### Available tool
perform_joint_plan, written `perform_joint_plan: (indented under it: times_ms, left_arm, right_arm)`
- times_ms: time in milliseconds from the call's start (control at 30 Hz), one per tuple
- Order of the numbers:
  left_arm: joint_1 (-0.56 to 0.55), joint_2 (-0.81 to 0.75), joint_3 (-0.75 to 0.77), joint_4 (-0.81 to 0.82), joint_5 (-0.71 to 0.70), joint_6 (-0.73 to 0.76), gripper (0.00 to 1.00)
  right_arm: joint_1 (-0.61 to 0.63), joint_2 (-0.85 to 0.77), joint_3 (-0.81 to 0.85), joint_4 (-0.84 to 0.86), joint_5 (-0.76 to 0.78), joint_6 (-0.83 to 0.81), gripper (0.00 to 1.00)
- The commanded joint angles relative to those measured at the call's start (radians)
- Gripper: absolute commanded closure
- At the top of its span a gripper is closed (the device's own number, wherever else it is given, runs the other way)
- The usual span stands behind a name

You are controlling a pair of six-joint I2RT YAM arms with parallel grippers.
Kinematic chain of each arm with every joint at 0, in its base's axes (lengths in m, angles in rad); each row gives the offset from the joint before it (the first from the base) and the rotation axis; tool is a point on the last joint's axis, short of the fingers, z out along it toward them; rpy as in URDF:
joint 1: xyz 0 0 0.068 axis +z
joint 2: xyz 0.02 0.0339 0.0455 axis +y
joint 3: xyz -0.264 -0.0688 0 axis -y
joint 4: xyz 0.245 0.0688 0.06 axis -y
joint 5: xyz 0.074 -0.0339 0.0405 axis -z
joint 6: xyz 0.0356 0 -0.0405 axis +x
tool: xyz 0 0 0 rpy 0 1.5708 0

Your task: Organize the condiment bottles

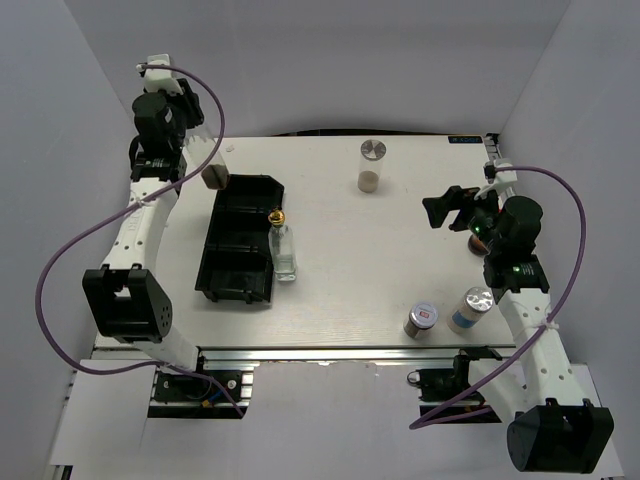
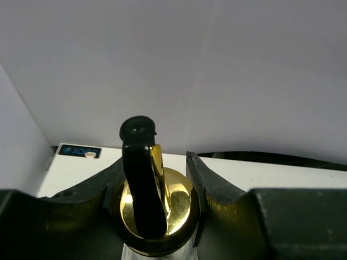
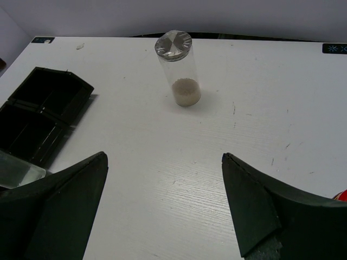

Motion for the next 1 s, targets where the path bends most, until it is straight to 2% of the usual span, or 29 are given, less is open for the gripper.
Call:
perform_joint_plan:
  times_ms: [0, 267, 600, 700, 967]
  left_arm:
    - [-0.006, -0.020, 0.035, 0.113, 0.099, -0.049, 1.00]
    - [-0.029, 0.007, -0.071, 0.204, 0.128, -0.085, 1.00]
    - [-0.057, 0.001, -0.142, 0.216, 0.081, -0.049, 1.00]
    - [-0.057, -0.016, -0.197, 0.257, 0.029, -0.037, 1.00]
    - [-0.057, 0.024, -0.234, 0.304, 0.012, -0.039, 1.00]
  right_arm:
    - [0.000, -0.031, -0.003, 0.038, -0.014, -0.009, 0.10]
    - [0.000, -0.023, -0.003, 0.035, -0.003, -0.015, 0.11]
    - [0.000, -0.019, -0.006, 0.036, 0.012, -0.021, 0.11]
    - [0.000, -0.012, -0.006, 0.036, 0.012, -0.021, 0.11]
    - [0.000, 0.004, -0.006, 0.038, 0.009, -0.026, 0.11]
